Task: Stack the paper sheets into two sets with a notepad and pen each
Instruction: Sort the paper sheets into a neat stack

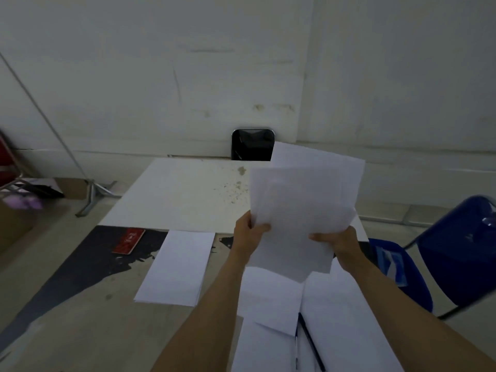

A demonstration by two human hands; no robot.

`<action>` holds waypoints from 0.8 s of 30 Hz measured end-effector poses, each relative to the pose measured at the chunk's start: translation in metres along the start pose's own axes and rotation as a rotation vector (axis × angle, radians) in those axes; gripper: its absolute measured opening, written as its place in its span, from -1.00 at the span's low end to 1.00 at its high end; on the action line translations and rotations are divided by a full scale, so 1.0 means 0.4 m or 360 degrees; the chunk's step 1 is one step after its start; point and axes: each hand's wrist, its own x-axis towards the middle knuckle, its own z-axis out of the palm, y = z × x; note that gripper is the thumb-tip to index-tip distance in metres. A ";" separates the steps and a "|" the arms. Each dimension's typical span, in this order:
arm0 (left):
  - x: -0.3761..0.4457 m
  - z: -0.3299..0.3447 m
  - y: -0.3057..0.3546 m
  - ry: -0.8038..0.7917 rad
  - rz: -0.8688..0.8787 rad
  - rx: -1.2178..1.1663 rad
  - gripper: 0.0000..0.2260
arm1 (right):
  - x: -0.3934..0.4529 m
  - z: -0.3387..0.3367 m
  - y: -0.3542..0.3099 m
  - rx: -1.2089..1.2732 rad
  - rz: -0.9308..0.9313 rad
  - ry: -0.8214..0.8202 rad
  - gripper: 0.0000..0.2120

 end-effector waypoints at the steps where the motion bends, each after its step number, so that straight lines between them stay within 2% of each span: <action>1: 0.005 0.000 -0.001 0.0034 0.0011 0.0039 -0.64 | 0.006 0.010 -0.004 -0.0014 0.0006 0.0025 -0.27; 7: 0.013 0.019 -0.055 0.0077 0.0046 0.0077 -0.62 | 0.040 0.021 0.032 -0.0023 0.0019 0.0054 -0.47; 16: -0.011 0.043 -0.173 0.0111 -0.0165 -0.0016 -0.55 | 0.041 0.011 0.124 -0.0146 0.0080 -0.0044 -0.61; 20: -0.009 0.044 -0.188 0.0135 -0.0158 -0.0044 -0.59 | 0.047 0.013 0.137 -0.0182 0.0044 -0.0045 -0.60; 24: -0.009 0.053 -0.210 0.0177 -0.0080 0.0044 -0.70 | 0.044 0.016 0.152 -0.0157 0.0027 -0.0032 -0.69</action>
